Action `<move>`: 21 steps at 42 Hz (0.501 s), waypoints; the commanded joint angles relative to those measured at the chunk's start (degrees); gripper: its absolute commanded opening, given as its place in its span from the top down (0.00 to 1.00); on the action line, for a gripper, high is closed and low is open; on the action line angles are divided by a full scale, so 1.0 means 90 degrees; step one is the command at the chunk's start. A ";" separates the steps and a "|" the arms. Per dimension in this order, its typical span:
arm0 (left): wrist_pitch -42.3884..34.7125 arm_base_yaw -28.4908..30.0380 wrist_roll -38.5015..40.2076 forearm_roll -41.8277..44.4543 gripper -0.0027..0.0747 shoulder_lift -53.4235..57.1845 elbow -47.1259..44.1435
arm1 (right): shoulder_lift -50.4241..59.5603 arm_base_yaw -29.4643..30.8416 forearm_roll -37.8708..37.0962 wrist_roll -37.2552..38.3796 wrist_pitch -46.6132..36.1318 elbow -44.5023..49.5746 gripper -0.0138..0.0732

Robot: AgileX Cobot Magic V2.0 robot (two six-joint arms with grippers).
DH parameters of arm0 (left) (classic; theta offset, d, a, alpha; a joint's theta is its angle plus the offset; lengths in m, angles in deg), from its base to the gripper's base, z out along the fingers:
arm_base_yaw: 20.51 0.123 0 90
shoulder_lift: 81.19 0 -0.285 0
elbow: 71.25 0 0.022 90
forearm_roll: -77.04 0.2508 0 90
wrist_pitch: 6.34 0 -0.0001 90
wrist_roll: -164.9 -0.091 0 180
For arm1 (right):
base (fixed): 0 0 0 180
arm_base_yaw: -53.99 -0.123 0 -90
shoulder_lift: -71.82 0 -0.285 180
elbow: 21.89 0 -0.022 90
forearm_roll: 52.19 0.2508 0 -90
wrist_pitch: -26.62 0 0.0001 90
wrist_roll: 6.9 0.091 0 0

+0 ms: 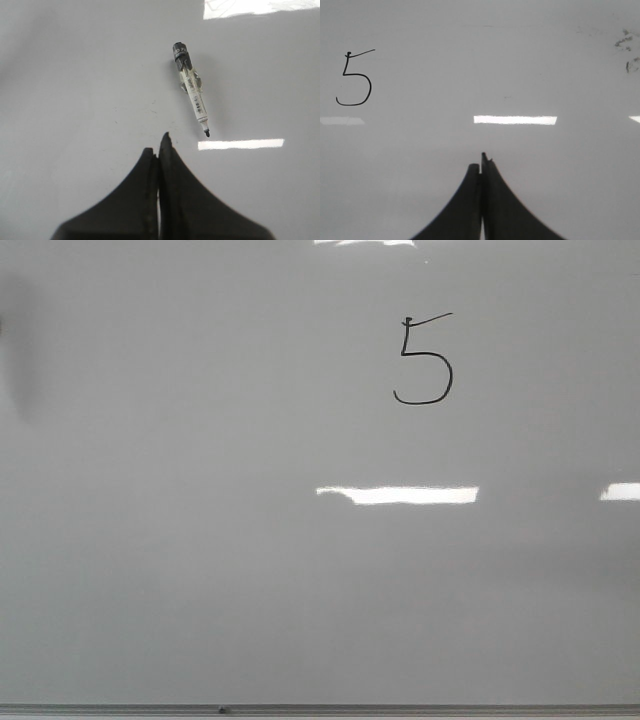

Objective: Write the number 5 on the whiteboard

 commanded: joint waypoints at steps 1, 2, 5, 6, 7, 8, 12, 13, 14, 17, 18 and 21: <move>-0.0562 0.0015 0.0015 -0.0042 0.99 0.0085 -0.0025 | 0.0128 0.0038 -0.0029 -0.0034 -0.0477 -0.0087 0.92; -0.0562 0.0015 0.0015 -0.0042 0.99 0.0085 -0.0025 | 0.0128 0.0038 -0.0029 -0.0034 -0.0477 -0.0087 0.92; -0.0562 0.0015 0.0015 -0.0042 0.99 0.0085 -0.0025 | 0.0122 0.0038 -0.0029 0.0001 -0.0477 -0.0087 0.92; -0.0562 0.0015 0.0015 -0.0042 0.99 0.0085 -0.0025 | 0.0122 0.0038 -0.0029 0.0001 -0.0477 -0.0087 0.92; -0.0562 0.0015 0.0015 -0.0042 0.99 0.0085 -0.0025 | 0.0122 0.0038 -0.0029 0.0001 -0.0477 -0.0087 0.92; -0.0562 0.0015 0.0015 -0.0042 0.99 0.0085 -0.0025 | 0.0122 0.0038 -0.0029 0.0001 -0.0477 -0.0087 0.92; -0.0562 0.0015 0.0015 -0.0042 0.99 0.0085 -0.0025 | 0.0122 0.0038 -0.0029 0.0001 -0.0477 -0.0087 0.92; -0.0562 0.0015 0.0015 -0.0042 0.99 0.0085 -0.0025 | 0.0122 0.0038 -0.0029 0.0001 -0.0477 -0.0087 0.92; -0.0562 0.0015 0.0015 -0.0042 0.99 0.0085 -0.0025 | 0.0122 0.0038 -0.0029 0.0001 -0.0477 -0.0087 0.92; -0.0562 0.0015 0.0015 -0.0042 0.99 0.0085 -0.0025 | 0.0122 0.0038 -0.0029 0.0001 -0.0477 -0.0087 0.92; -0.0562 0.0015 0.0015 -0.0042 0.99 0.0085 -0.0025 | 0.0122 0.0038 -0.0029 0.0001 -0.0477 -0.0087 0.92; -0.0562 0.0015 0.0015 -0.0042 0.99 0.0085 -0.0025 | 0.0122 0.0038 -0.0029 0.0001 -0.0477 -0.0087 0.92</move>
